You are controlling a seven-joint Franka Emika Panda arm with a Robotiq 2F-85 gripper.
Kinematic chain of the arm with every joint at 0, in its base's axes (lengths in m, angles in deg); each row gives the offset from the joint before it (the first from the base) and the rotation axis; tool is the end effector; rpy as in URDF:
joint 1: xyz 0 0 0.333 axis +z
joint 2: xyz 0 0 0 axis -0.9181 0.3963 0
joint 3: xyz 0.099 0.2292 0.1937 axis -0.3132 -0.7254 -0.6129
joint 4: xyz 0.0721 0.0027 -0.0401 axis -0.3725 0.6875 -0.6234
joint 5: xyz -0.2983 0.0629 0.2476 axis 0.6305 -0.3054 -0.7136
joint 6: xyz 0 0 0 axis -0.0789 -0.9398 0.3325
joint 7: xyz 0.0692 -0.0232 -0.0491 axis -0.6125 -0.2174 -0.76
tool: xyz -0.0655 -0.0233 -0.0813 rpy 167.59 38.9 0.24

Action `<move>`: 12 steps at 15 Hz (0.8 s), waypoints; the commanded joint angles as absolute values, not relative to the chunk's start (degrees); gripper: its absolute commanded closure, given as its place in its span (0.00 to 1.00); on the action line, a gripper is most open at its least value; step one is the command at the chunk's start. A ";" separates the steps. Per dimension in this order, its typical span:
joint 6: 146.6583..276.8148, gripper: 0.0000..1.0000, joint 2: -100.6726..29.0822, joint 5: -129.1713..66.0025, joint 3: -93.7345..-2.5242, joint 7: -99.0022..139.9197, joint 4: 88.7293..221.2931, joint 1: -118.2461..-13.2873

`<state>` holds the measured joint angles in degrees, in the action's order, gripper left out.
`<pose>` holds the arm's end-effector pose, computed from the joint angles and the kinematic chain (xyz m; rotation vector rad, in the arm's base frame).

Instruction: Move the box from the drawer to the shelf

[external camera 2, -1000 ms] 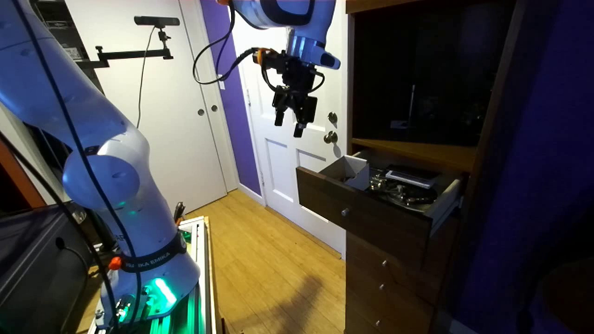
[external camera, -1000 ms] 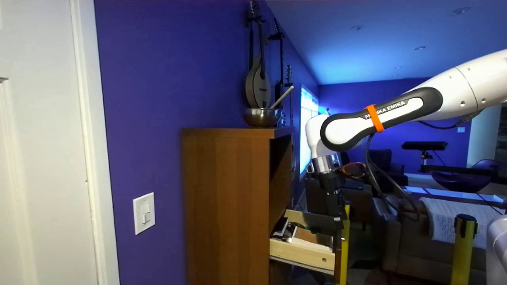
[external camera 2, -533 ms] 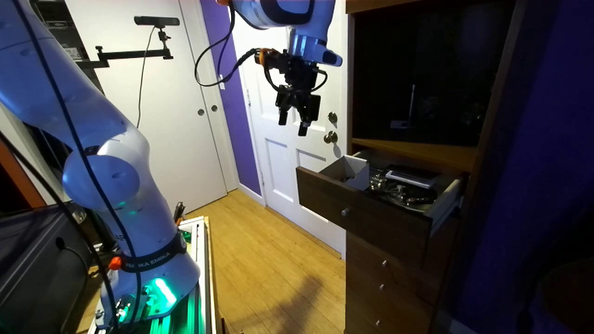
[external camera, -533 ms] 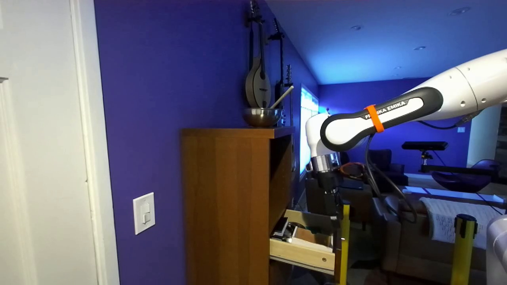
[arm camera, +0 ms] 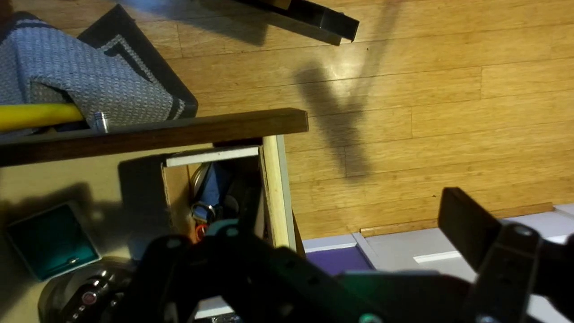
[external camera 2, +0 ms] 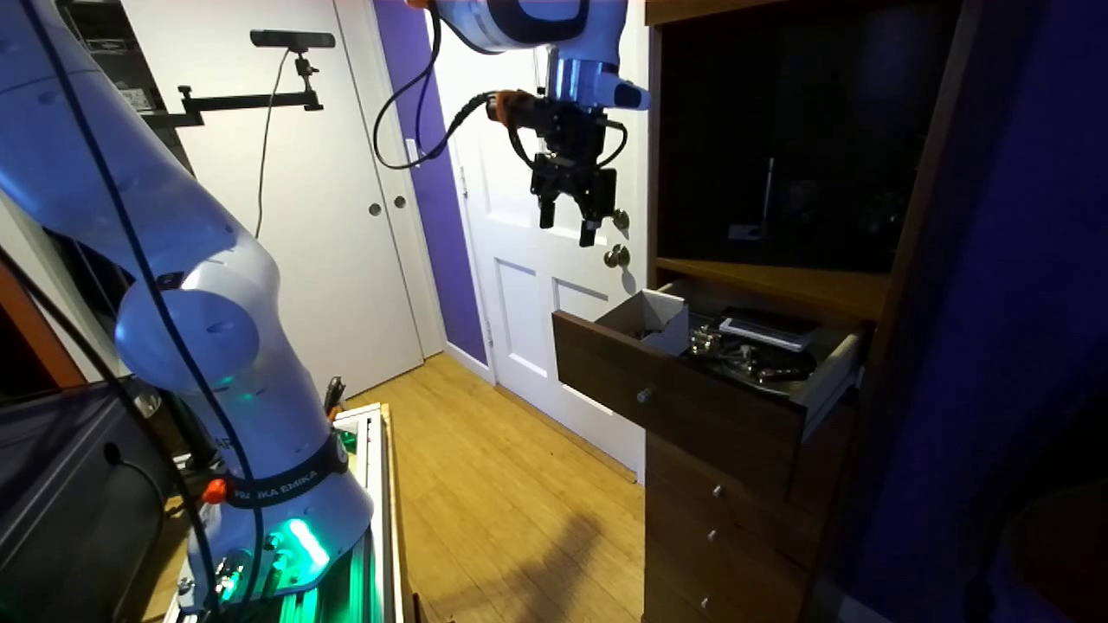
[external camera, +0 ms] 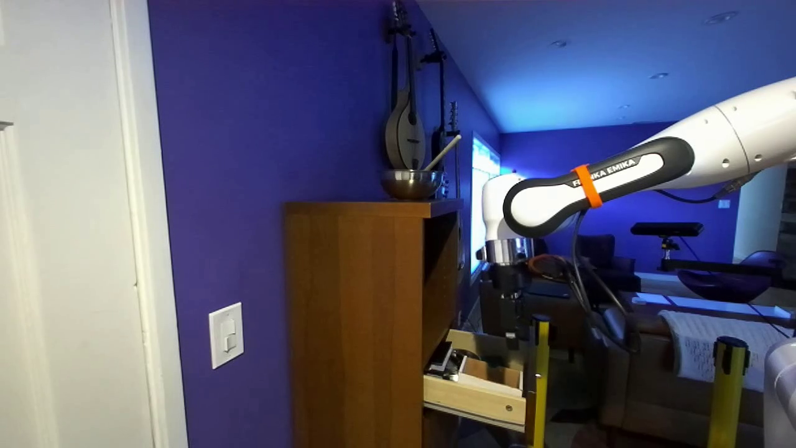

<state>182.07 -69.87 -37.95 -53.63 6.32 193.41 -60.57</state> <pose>0.4353 0.0636 0.4651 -3.0528 -0.4271 0.2219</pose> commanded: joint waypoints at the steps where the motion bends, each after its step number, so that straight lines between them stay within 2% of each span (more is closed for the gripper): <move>1: 184.23 0.00 -69.01 -38.42 -53.34 4.49 192.06 -61.04; 12: 187.55 0.00 -69.10 -38.08 -53.44 4.63 192.19 -61.13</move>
<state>187.68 -69.12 -37.99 -53.09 4.69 192.29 -60.77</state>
